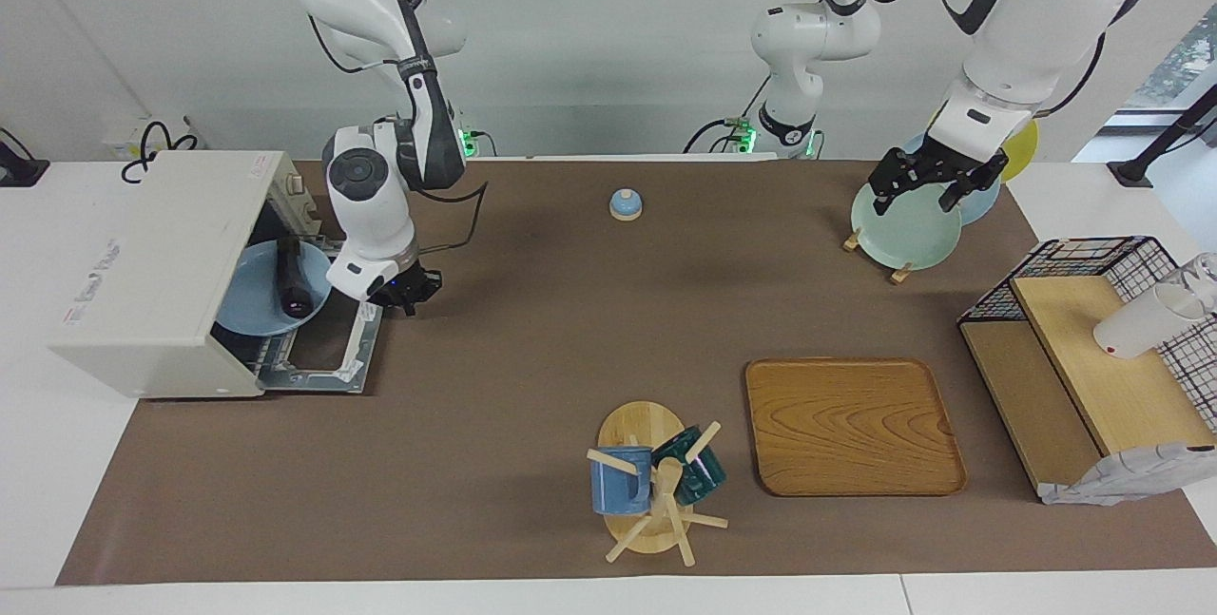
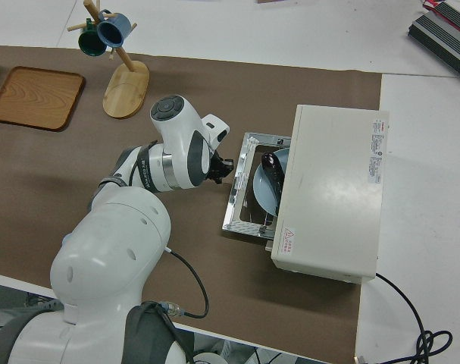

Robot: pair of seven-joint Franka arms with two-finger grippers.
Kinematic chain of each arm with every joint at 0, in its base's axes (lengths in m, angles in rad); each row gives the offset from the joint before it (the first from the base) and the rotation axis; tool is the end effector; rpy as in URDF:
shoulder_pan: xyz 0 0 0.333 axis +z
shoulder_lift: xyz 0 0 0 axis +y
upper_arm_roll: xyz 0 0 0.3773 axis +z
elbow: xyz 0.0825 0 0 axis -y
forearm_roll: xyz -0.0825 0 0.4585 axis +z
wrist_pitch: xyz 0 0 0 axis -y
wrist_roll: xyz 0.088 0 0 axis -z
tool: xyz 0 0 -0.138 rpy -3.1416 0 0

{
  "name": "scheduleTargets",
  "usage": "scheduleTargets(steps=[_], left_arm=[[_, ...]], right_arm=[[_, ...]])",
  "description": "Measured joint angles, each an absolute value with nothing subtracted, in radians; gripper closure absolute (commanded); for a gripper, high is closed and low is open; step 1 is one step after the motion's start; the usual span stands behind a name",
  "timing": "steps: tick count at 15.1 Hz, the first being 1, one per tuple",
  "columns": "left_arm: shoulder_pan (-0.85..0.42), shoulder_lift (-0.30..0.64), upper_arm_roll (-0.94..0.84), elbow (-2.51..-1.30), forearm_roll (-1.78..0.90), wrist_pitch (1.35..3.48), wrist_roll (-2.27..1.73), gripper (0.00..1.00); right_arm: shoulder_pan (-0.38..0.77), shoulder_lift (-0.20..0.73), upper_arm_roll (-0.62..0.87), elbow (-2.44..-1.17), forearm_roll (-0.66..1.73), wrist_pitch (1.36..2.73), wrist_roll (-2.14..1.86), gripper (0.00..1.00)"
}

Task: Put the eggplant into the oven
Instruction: 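Release the plate and pull the right gripper out of the oven, then push the oven door shut with the right gripper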

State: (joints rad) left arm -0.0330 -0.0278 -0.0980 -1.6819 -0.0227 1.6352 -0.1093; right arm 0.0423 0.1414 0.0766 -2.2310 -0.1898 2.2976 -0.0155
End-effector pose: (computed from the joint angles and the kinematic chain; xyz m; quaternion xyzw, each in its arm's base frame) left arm 0.6154 -0.0849 0.6168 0.9999 -0.0100 -0.0106 0.0088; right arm 0.5879 0.0619 0.2794 0.9886 0.1321 -0.0334 0.0649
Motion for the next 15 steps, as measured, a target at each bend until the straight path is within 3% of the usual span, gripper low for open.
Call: scheduleTargets(steps=[12, 15], left_arm=[[-0.033, -0.028, -0.098, -1.682, -0.023, 1.635, -0.109, 0.00], [-0.033, -0.028, -0.098, -1.682, -0.023, 1.635, -0.109, 0.00]], right_arm=[[0.046, 0.159, 0.084, -2.233, -0.418, 2.291, -0.016, 1.00], [0.048, 0.159, 0.097, -2.190, -0.421, 2.209, -0.035, 1.00]])
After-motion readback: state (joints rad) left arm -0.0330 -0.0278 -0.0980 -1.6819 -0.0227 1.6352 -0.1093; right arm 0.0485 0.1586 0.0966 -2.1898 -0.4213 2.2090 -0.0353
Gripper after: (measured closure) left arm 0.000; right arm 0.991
